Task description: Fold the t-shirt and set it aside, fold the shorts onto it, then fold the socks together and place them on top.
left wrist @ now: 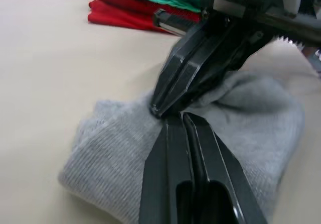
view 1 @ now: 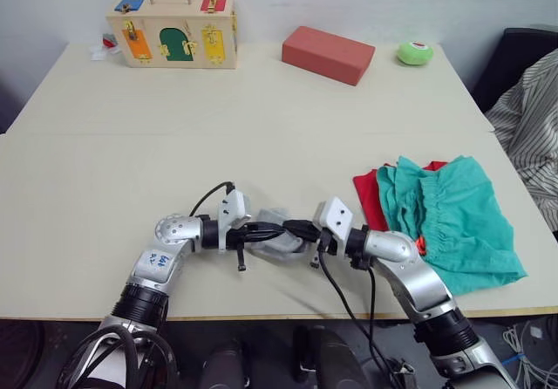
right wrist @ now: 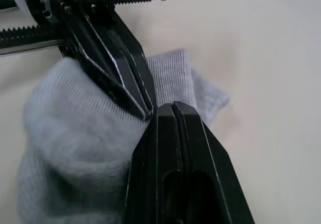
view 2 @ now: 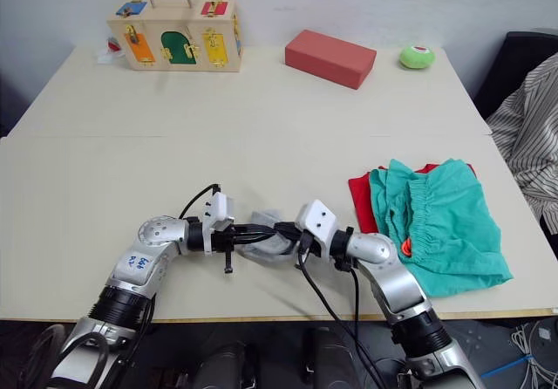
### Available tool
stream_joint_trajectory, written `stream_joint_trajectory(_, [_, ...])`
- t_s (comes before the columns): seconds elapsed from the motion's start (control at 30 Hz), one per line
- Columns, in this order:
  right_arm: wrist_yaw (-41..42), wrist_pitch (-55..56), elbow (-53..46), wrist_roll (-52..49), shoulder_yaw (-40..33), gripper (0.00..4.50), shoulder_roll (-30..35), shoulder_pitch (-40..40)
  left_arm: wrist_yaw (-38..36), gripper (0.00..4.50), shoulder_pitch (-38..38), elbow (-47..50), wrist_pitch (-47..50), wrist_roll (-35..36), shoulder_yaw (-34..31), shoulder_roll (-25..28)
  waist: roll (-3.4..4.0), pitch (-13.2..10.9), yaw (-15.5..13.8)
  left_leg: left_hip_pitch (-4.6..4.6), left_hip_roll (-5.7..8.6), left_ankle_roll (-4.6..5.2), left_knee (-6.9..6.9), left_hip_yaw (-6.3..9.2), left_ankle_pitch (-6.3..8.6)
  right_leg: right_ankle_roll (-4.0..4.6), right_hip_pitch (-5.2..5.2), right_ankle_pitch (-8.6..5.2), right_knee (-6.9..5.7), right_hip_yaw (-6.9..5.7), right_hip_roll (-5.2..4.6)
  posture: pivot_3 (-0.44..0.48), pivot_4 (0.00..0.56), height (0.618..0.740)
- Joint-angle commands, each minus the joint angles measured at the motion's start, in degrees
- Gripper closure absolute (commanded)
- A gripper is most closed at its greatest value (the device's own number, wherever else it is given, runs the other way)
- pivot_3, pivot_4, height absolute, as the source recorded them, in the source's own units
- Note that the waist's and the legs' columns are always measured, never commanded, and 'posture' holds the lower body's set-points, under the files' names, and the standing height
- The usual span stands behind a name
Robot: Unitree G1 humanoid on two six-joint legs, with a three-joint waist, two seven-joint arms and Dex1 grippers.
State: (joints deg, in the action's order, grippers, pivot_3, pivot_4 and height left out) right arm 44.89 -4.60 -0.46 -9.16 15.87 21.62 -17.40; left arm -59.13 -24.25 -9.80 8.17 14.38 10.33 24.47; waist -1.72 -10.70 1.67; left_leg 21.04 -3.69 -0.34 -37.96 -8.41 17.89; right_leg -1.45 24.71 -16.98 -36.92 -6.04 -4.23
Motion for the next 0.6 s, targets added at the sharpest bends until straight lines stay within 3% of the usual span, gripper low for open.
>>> stream_joint_trajectory(0.03, [-0.7,7.2,8.0,2.9,-1.1,4.50,-0.1,-0.3,2.1,4.49,1.3,-0.3,1.1,-1.7,0.8,-0.5,0.00,0.0,-0.1,-0.10,-0.02,0.02,0.01,0.04,0.02,0.00,-0.12,0.00,0.01,-0.03,0.00,0.000,0.150,0.740])
stream_joint_trajectory(0.17, [-0.6,10.1,10.5,0.0,-4.8,4.50,0.0,-1.9,2.7,4.49,2.8,0.8,0.2,-1.3,0.0,-0.5,0.00,0.0,-0.1,-0.18,0.00,-0.01,0.02,0.07,0.02,-0.01,-0.18,0.01,-0.06,-0.02,-0.06,0.000,0.150,0.740])
stream_joint_trajectory(0.3, [2.9,6.8,2.7,-6.9,-7.2,4.50,-0.1,-1.4,2.8,4.49,3.3,2.2,-1.3,-0.7,-1.1,-0.4,0.02,0.0,-0.1,-0.07,-0.01,-0.03,0.02,0.09,0.00,0.00,-0.09,0.01,-0.07,-0.02,-0.07,0.000,0.150,0.740])
stream_joint_trajectory(0.47, [4.4,1.7,-7.5,-9.2,-4.2,4.50,-0.7,0.8,3.3,4.49,3.8,5.9,0.5,1.0,-2.3,-0.3,0.03,0.0,-0.1,-0.02,-0.02,-0.04,0.02,0.14,0.00,0.00,-0.06,0.01,-0.07,-0.07,-0.07,0.000,0.150,0.740])
stream_joint_trajectory(0.6, [4.7,3.1,-4.8,-5.6,-1.3,4.50,-0.7,3.4,3.9,4.49,4.6,6.0,3.3,1.5,-2.3,-0.3,0.03,0.0,-0.2,0.00,0.00,-0.01,0.02,0.14,0.02,0.00,-0.07,0.01,-0.03,-0.09,-0.10,0.000,0.150,0.740])
